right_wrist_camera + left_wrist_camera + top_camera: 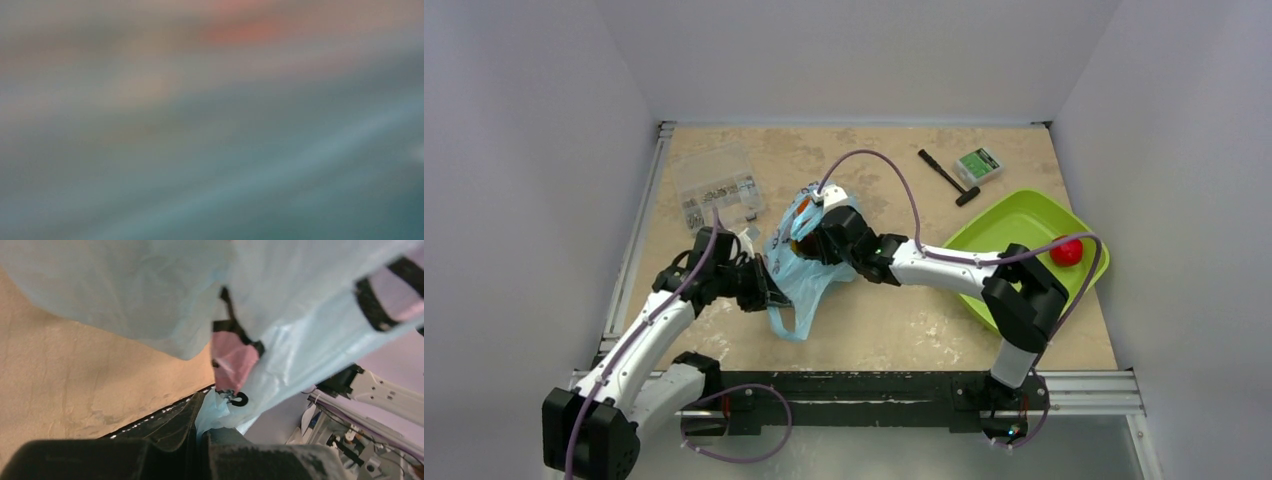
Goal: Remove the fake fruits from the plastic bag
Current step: Take out the fake fruit from the plastic bag.
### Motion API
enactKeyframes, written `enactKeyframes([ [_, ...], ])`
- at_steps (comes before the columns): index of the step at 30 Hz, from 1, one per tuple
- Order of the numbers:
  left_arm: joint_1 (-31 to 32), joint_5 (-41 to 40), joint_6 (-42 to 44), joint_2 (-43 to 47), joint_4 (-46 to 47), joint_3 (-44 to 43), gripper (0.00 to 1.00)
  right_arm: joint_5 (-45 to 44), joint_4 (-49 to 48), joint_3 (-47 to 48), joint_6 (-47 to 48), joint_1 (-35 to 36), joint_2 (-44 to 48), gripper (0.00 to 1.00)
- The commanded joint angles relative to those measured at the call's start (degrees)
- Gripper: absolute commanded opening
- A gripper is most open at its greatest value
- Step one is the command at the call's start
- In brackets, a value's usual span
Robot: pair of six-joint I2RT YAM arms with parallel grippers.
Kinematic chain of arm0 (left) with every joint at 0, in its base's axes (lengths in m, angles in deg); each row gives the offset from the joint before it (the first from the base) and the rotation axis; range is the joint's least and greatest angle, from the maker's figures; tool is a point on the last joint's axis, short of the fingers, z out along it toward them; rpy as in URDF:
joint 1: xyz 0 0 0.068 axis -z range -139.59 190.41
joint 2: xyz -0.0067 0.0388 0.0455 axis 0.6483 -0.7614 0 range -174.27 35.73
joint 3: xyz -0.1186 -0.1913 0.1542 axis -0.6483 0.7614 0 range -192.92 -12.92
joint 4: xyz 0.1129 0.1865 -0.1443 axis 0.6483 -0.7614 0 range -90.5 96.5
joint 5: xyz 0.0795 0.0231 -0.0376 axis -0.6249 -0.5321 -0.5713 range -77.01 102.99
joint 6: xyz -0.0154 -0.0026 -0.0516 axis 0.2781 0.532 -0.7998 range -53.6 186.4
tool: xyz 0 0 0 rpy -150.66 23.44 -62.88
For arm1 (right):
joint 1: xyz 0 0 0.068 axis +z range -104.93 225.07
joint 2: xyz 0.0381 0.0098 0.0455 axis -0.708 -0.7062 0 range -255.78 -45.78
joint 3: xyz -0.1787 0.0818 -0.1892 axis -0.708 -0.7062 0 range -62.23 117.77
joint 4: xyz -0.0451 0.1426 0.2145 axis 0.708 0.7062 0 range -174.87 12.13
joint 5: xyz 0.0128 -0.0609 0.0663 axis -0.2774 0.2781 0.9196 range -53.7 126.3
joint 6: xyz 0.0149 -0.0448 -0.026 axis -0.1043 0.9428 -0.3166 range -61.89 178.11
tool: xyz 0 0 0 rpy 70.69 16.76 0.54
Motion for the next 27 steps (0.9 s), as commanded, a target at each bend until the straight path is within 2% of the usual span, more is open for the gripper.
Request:
enactKeyframes([
  [1, 0.6, -6.8, -5.6, -2.2, -1.1, 3.2, 0.00, 5.8, -2.2, -5.5, 0.9, 0.2, 3.1, 0.34],
  [4, 0.6, -9.2, -8.4, -3.2, -0.4, 5.4, 0.00, 6.8, -2.5, -7.0, -1.6, 0.2, 4.9, 0.37],
  [7, 0.8, -9.9, -10.3, -2.7, -0.3, 7.3, 0.00, 4.4, -3.0, -7.8, -3.2, 0.2, 6.6, 0.37],
  [9, 0.8, -10.4, -9.8, -1.5, 0.3, 8.6, 0.00, 2.1, -2.6, -7.6, -4.2, 0.2, 6.8, 0.41],
  [14, 0.9, -5.4, -6.0, -2.4, 2.5, 9.8, 0.00, 0.2, -7.4, -8.9, -6.0, 0.2, 7.9, 0.53],
  [19, 0.9, -1.4, -5.8, -2.1, 3.9, 9.8, 0.00, 0.0, -10.3, -5.0, -6.3, 0.2, 4.2, 0.61],
  [27, 0.9, -2.4, -3.9, -2.4, 2.8, 5.6, 0.00, -4.5, -14.6, -0.5, -0.8, 0.2, -2.1, 0.79],
])
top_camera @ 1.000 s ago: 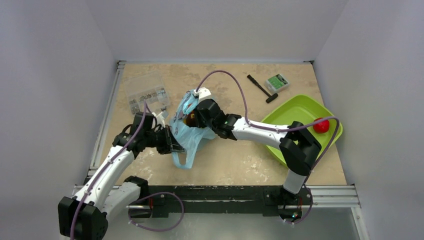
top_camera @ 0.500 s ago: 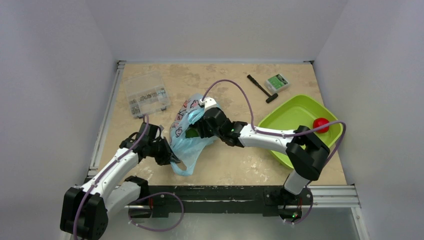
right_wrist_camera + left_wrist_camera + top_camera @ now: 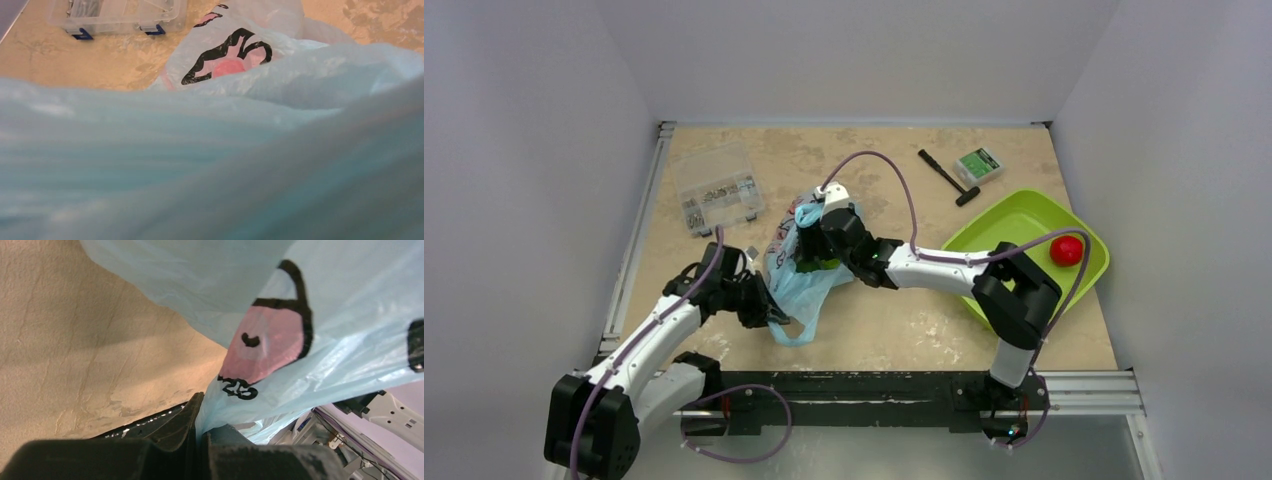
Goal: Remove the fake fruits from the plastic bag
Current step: Take out the fake fruit from the plastic bag.
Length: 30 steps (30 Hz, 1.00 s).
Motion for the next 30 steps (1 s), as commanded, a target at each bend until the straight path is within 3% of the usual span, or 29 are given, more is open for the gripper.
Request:
enactKeyframes([
  [1, 0.3, 0.9, 1.7, -0.8, 0.9, -3.8, 0.00, -3.8, -5.3, 4.6, 4.6, -0.2, -2.8, 0.80],
  [9, 0.3, 1.4, 0.6, -1.8, 2.1, -4.1, 0.00, -5.8, -7.1, 9.1, 8.7, -0.5, -9.1, 0.82],
  [17, 0.3, 0.4, -0.3, -0.5, 1.5, -4.6, 0.00, -4.6, -8.2, 9.5, 9.1, -0.8, -14.0, 0.65],
  [22, 0.3, -0.2, -0.3, 0.1, 0.6, -5.2, 0.00, -4.3, -9.1, 9.1, 9.4, -1.1, -15.4, 0.63],
  [30, 0.3, -2.0, -1.5, 0.3, 0.6, -5.0, 0.00, -2.6, -7.7, 8.8, 9.0, -1.2, -12.8, 0.31],
])
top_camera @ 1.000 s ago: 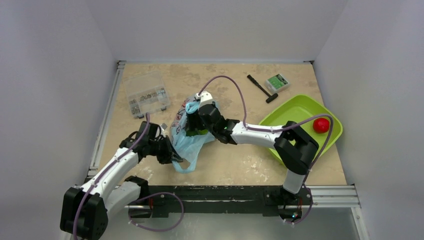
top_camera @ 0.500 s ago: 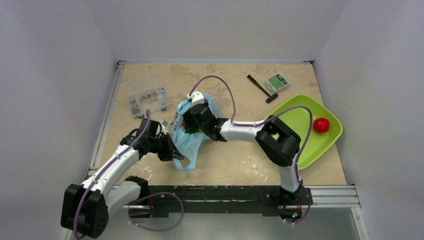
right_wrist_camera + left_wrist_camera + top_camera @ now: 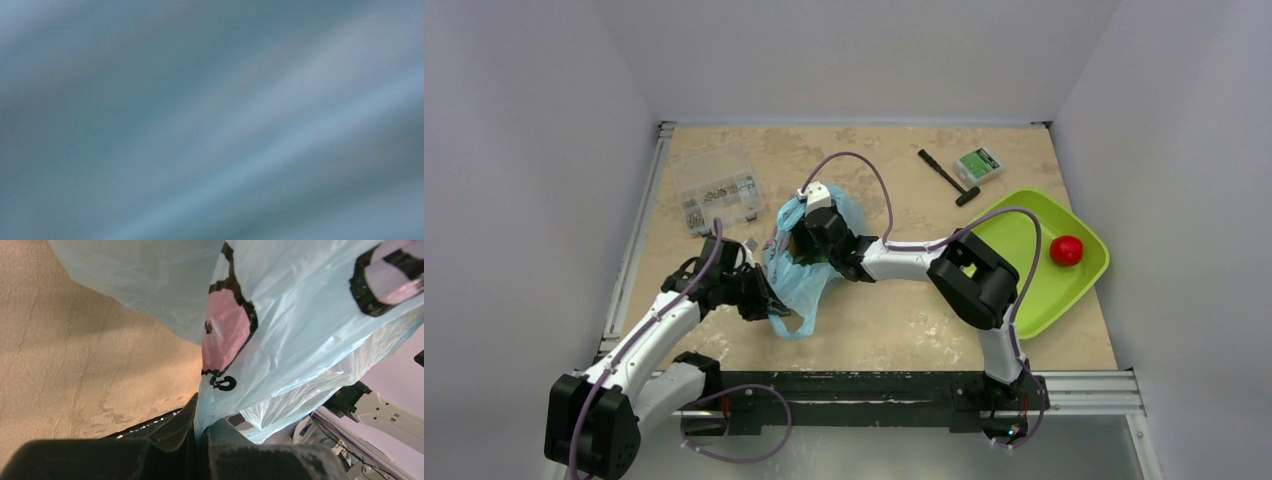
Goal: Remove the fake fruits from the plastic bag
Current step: Take out the fake fruit from the plastic bag.
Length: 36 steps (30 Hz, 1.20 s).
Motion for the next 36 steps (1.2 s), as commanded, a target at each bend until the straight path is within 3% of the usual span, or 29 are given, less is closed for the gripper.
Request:
enactKeyframes([
  [1, 0.3, -1.4, -1.8, 1.3, 0.4, -1.4, 0.00, 1.4, 0.4, 0.0, 0.0, -0.3, 2.9, 0.28],
  [15, 0.3, -3.5, -3.6, 2.7, 1.2, -1.6, 0.00, 5.5, 7.1, -4.2, -5.2, -0.3, 15.8, 0.01],
  [21, 0.3, -4.0, -2.8, 2.3, 1.0, -2.4, 0.00, 9.0, 8.8, -7.5, -8.9, -0.3, 22.8, 0.00],
  [29, 0.3, -4.2, -1.4, 0.7, 1.0, -3.6, 0.00, 22.0, 14.0, -8.1, -8.5, -0.3, 29.6, 0.00],
  [36, 0.3, -6.7, 1.5, -0.3, -1.2, -5.7, 0.00, 21.1, 24.1, -10.6, -4.3, -0.3, 38.7, 0.00],
])
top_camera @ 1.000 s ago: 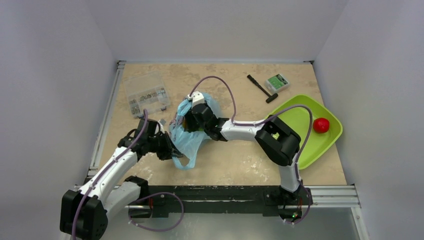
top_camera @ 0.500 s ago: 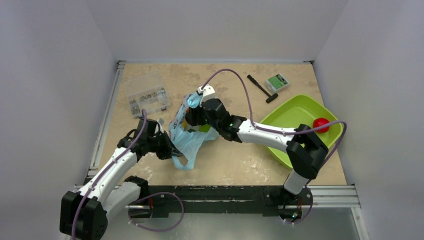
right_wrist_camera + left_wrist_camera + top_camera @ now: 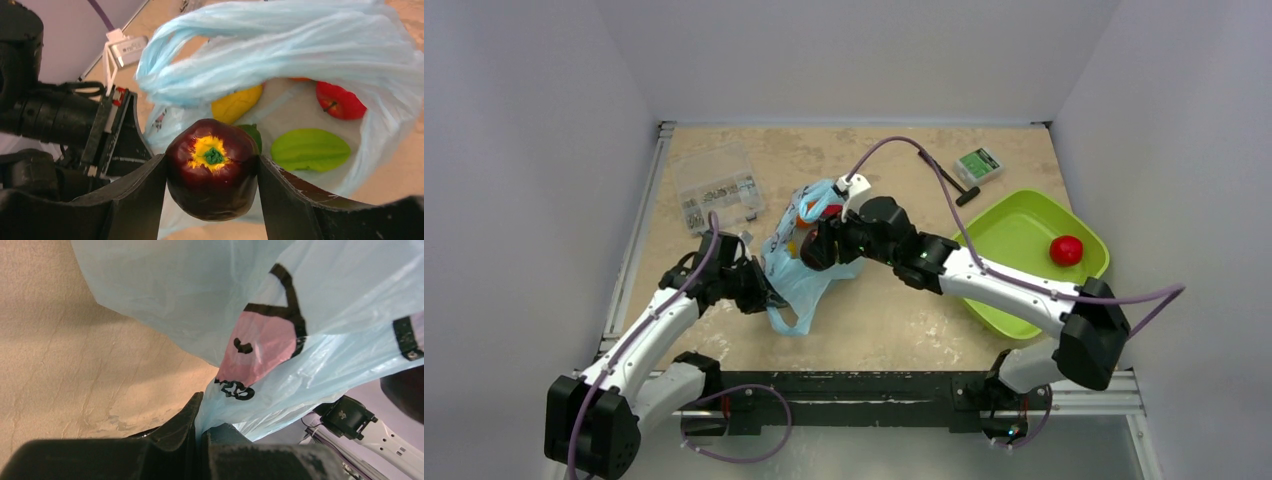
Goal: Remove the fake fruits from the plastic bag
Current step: Take out the fake fruit from the plastic bag, then place the fake fruit in the bin.
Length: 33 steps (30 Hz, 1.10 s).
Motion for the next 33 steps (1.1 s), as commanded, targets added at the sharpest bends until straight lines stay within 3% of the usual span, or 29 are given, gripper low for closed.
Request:
enactKeyframes([
  [1, 0.3, -2.0, 2.9, -0.3, -0.6, -3.5, 0.00, -0.6, 9.0, -1.7, 3.5, -0.1, 8.0, 0.00],
  [8, 0.3, -1.1, 4.6, -0.2, 0.6, -3.7, 0.00, -25.5, 21.1, -7.3, 0.9, -0.9, 21.7, 0.00],
  [11, 0.3, 0.3, 5.4, 0.2, 1.6, -3.2, 0.00, -33.4, 27.9, -8.1, -5.5, -6.4, 23.1, 0.00],
  [18, 0.3, 3.0, 5.7, 1.7, 5.2, -1.6, 0.00, -32.6, 32.0, -11.1, -13.4, -24.7, 22.7, 0.00],
  [23, 0.3, 3.5, 5.8, 2.7, 5.3, -2.0, 0.00, -22.3, 28.6, -14.9, -12.8, -35.4, 20.7, 0.00],
  [33, 0.3, 3.7, 5.6, 4.5, 5.5, -1.3, 0.00, -20.1, 27.9, -18.0, -14.0, -37.6, 12.7, 0.00],
])
